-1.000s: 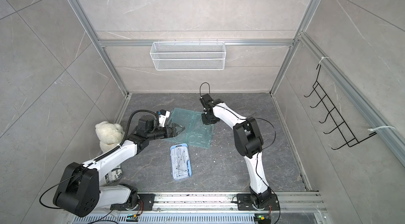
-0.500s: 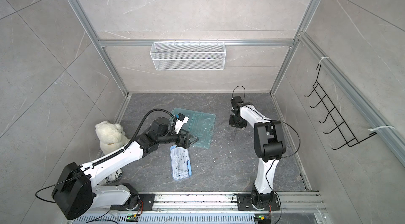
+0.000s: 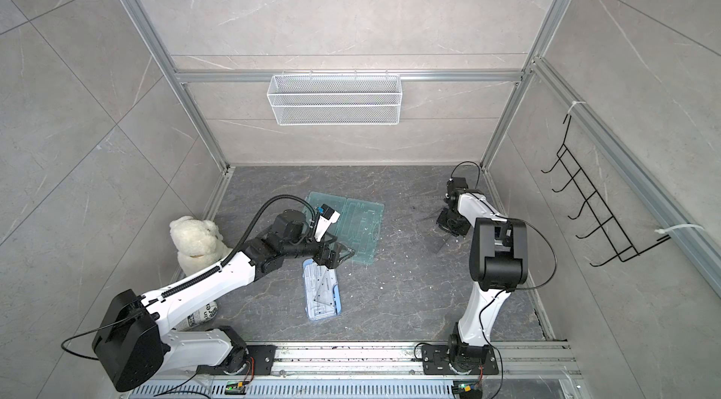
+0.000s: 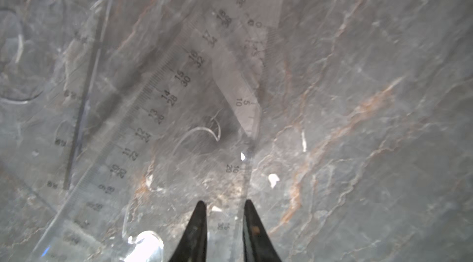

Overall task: Open the ruler set and take out the ruler
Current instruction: Place the ruler at the center of the board.

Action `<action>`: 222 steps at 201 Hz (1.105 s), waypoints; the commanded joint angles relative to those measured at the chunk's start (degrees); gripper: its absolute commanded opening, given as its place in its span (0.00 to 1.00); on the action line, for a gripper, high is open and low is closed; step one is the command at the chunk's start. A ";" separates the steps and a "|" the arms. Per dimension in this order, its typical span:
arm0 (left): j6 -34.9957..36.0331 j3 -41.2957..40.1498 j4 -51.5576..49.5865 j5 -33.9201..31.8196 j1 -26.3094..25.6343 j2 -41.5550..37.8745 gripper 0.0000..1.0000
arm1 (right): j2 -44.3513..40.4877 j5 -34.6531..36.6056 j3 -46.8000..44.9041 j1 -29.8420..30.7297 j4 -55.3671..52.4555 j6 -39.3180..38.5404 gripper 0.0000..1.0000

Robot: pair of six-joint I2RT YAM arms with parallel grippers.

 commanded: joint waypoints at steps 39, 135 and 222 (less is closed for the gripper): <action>0.54 1.45 -0.54 -0.29 -0.40 -2.14 1.00 | 3.63 6.00 3.76 0.01 0.63 -8.67 0.18; 0.70 1.32 -0.92 -0.19 -0.37 -1.99 1.00 | 2.36 1.63 2.97 0.01 1.22 -6.90 0.28; 9.92 0.65 -4.20 -9.96 -5.10 -0.10 1.00 | -10.43 -10.73 -10.57 5.40 9.17 -0.49 0.49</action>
